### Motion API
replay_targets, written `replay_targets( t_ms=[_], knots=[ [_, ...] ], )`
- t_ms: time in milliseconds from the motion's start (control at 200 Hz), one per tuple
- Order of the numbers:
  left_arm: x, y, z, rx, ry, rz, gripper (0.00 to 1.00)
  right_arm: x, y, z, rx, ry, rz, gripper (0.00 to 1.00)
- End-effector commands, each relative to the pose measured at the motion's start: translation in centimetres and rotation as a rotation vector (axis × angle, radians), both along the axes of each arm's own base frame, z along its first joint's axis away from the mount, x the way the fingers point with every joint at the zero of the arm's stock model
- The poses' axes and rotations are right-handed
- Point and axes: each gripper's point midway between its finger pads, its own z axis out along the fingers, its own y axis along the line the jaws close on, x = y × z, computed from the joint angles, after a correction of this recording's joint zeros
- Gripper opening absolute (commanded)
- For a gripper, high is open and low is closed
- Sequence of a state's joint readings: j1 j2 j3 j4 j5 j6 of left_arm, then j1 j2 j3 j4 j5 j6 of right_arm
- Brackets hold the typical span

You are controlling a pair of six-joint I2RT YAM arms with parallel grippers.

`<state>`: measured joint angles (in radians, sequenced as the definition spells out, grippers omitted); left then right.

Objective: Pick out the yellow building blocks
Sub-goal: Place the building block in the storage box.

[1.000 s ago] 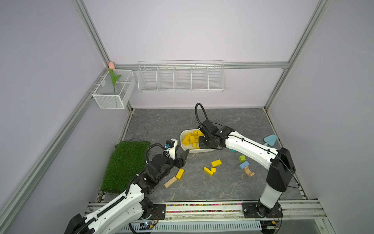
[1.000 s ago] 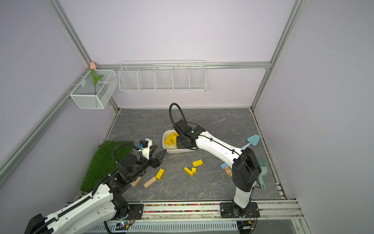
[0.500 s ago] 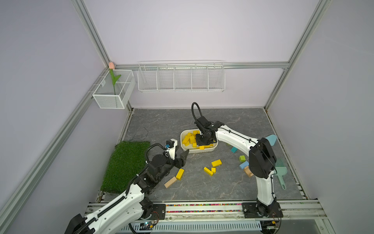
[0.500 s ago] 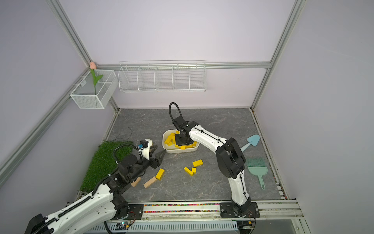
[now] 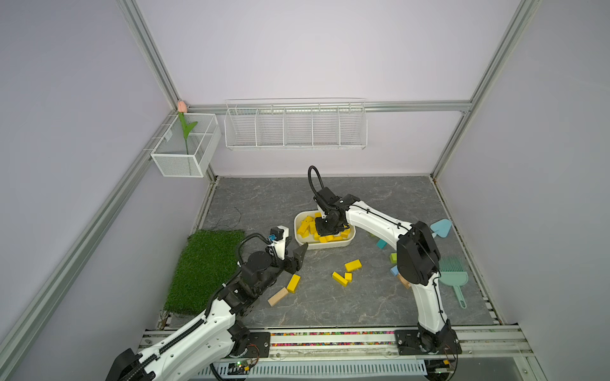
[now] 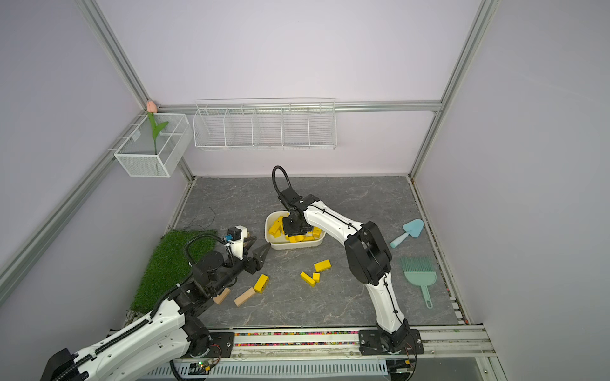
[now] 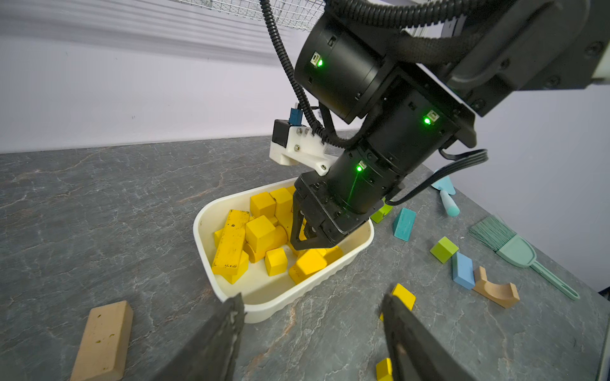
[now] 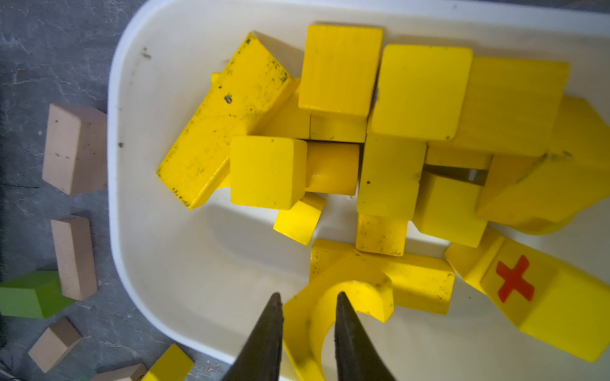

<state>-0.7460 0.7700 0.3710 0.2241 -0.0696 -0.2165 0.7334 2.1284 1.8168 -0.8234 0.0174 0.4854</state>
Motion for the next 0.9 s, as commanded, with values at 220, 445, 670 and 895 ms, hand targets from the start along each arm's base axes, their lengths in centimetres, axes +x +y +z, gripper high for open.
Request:
replay_targets(
  t_ms=[220,445,670,895],
  knots=[
    [-0.3,0.3,0.7,-0.04,-0.014,-0.001,0.68,-0.8,-0.6,1.9,0.042,0.006,-0.027,0.39],
    [-0.4,0.4,0.8,-0.043,-0.017,0.001,0.68,-3.4,-3.1,4.5,0.066,-0.034,-0.041,0.4],
    [-0.2,0.2,0.7,-0.041,-0.011,-0.001,0.68,-7.7,-6.0,5.1,0.074,-0.056,-0.036,0.39],
    [-0.1,0.2,0.8,-0.038,-0.007,0.0,0.68,-11.3,-7.2,3.1,0.053,-0.097,0.065,0.39]
  ],
)
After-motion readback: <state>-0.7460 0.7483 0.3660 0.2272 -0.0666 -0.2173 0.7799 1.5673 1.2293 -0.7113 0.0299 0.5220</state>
